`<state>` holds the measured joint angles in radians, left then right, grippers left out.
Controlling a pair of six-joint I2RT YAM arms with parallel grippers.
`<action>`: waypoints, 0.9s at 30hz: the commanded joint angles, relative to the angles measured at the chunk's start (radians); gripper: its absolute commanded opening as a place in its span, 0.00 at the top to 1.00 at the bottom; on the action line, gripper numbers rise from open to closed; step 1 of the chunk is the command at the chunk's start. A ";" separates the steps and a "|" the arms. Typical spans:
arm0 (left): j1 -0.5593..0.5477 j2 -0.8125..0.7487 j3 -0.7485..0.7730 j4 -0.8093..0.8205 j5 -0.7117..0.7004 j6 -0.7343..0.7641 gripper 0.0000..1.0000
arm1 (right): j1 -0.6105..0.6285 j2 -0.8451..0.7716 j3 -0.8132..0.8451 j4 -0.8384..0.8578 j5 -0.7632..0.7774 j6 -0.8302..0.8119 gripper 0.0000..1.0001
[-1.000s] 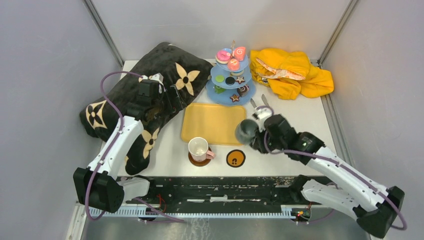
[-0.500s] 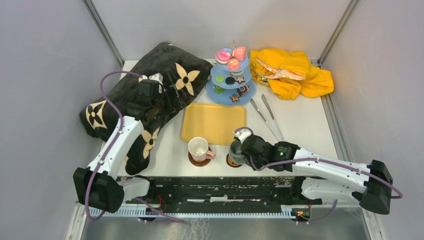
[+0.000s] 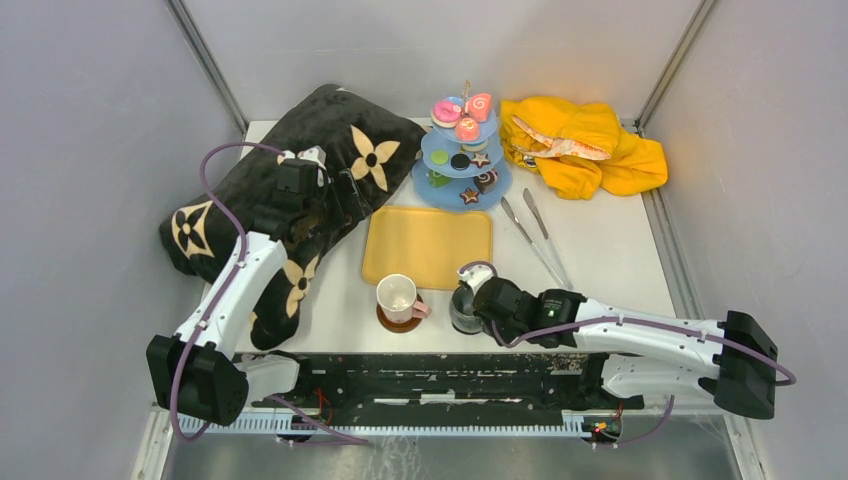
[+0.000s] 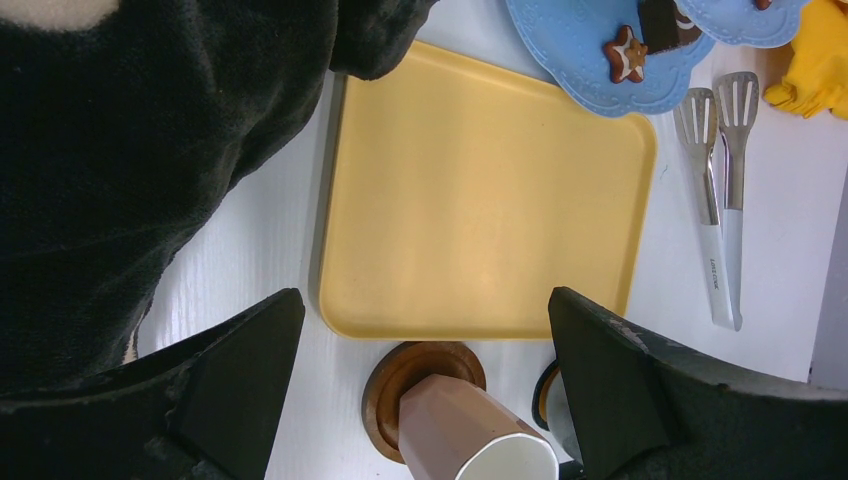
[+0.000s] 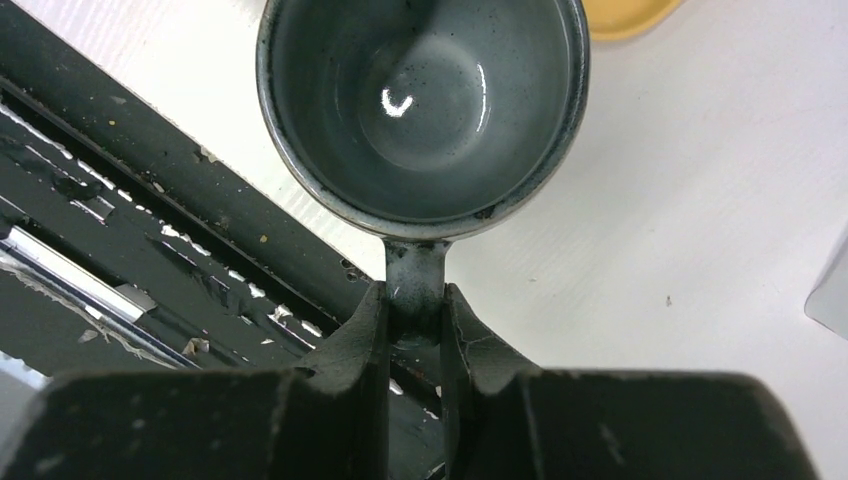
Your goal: Serve the afternoon tea
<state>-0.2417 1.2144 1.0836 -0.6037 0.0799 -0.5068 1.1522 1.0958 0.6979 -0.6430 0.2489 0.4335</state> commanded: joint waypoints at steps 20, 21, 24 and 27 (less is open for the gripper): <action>0.007 -0.005 0.076 0.020 0.018 0.024 0.01 | -0.044 -0.066 0.434 -0.247 0.400 -0.021 0.00; 0.007 -0.008 0.081 0.022 0.015 0.025 0.01 | -0.087 -0.054 0.488 -0.259 0.409 -0.030 0.00; 0.007 -0.014 0.086 0.026 0.009 0.022 0.01 | -0.262 -0.012 0.644 -0.266 0.368 -0.106 0.00; 0.007 -0.028 0.085 0.046 0.034 0.023 0.01 | -0.439 0.053 0.799 -0.272 0.329 -0.159 0.00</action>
<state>-0.2417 1.2209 1.1252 -0.6018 0.0853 -0.5064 0.8841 1.0897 1.3190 -0.8856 0.5552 0.3618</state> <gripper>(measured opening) 0.993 0.997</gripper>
